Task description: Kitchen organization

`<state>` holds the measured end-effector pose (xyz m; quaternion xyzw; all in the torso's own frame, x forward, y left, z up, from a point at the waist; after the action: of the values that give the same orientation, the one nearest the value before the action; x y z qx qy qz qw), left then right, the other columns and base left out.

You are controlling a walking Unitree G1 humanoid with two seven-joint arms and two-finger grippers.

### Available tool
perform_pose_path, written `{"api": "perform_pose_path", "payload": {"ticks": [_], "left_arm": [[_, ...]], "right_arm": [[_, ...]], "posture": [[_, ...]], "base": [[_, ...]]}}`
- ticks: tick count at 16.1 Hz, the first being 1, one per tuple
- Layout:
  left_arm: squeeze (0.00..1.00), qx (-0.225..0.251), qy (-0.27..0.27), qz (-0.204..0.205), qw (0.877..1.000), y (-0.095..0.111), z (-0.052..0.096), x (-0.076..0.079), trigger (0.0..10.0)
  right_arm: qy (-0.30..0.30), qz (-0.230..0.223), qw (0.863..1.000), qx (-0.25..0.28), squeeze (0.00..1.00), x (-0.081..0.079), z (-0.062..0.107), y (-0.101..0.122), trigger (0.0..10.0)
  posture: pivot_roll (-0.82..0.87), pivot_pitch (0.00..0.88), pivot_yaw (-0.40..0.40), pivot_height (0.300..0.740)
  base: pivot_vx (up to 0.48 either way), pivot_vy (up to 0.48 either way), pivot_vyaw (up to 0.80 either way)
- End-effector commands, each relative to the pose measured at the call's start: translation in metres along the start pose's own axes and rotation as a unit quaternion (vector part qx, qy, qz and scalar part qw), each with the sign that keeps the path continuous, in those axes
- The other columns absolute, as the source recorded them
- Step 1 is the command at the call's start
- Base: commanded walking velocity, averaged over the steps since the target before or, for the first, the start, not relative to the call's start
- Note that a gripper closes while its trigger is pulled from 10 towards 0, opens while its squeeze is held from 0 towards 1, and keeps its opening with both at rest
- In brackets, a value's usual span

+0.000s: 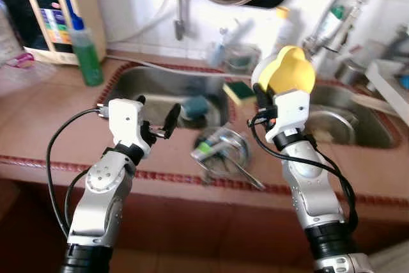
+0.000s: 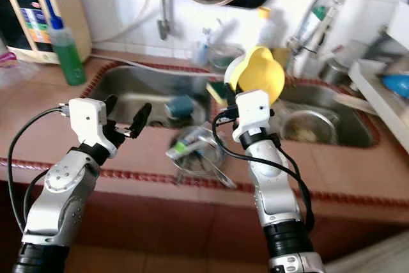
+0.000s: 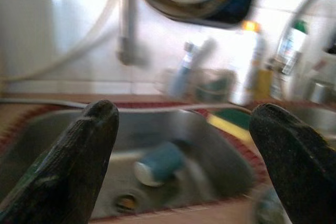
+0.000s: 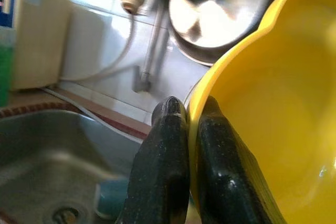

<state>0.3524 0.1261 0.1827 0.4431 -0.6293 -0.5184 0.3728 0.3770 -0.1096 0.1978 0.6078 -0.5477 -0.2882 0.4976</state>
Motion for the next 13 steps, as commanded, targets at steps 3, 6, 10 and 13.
{"api": "perform_pose_path", "payload": {"ticks": [3, 6, 10, 13], "left_arm": [[0.00, 0.006, 0.017, -0.007, 1.000, 0.006, 0.002, -0.010, 10.0], [0.00, 0.006, 0.017, -0.006, 1.000, 0.006, 0.002, -0.009, 10.0], [0.00, 0.008, 0.011, 0.002, 1.000, 0.005, 0.001, -0.006, 10.0], [0.00, 0.009, 0.000, 0.007, 1.000, 0.006, -0.001, 0.000, 10.0]], "right_arm": [[0.011, -0.025, 0.999, 0.023, 0.00, -0.010, -0.008, 0.012, 10.0], [0.013, -0.022, 0.999, 0.021, 0.00, -0.010, -0.007, 0.011, 10.0], [0.015, -0.027, 0.999, 0.009, 0.00, -0.011, -0.007, 0.007, 10.0], [0.014, -0.050, 0.998, -0.021, 0.00, -0.014, -0.007, -0.003, 10.0]], "posture": [[-0.03, 0.000, -0.065, 0.740], [-0.03, 0.000, -0.067, 0.740], [-0.04, 0.000, -0.068, 0.740], [-0.04, 0.000, -0.069, 0.740]], "base": [[0.346, 0.000, 0.00], [0.347, 0.000, 0.00], [0.257, 0.000, 0.00], [0.000, 0.000, 0.00]]}}
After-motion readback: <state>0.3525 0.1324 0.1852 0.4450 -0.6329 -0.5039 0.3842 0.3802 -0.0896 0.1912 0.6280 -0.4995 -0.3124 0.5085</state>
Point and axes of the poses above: a point about 5 cm out from each wrist's last joint towards the gripper, its own z axis pointing back from the gripper into the wrist, its own y axis along the axis of the wrist's last joint, x = y × z, the point moved 5 cm from there along -z, pointing out of the wrist towards the gripper
